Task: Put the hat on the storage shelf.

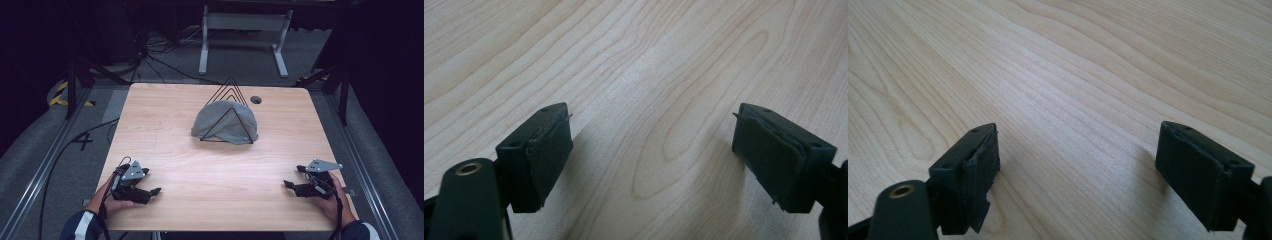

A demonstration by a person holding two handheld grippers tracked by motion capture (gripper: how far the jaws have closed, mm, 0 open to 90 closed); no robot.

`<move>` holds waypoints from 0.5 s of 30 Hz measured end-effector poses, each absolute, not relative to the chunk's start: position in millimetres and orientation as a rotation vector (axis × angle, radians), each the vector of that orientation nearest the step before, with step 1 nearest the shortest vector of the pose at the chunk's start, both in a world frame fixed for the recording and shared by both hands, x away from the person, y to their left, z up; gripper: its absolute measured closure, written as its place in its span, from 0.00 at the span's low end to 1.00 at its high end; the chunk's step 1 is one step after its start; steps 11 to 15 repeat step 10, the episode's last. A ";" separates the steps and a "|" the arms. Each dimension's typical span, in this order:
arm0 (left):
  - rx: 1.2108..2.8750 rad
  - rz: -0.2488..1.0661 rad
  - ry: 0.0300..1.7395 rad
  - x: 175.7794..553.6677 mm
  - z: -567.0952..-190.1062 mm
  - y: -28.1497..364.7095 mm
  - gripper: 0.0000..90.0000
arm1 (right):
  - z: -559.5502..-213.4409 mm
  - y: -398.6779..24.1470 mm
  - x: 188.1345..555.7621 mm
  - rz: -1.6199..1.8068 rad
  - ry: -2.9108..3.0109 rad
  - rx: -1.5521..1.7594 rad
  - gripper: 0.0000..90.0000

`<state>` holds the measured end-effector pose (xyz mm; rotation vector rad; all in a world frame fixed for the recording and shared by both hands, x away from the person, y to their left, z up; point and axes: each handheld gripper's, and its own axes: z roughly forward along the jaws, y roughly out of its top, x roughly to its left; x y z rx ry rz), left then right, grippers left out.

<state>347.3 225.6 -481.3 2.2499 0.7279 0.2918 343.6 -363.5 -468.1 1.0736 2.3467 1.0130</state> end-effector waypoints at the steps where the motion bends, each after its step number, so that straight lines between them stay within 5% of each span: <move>1: 2.250 0.292 0.728 347.3 -481.4 225.6 0.18 | -468.1 -363.5 343.7 1.014 2.346 1.073 0.20; 15: 2.244 0.296 0.734 347.5 -481.9 225.2 0.17 | -468.2 -363.5 343.6 1.012 2.345 1.073 0.20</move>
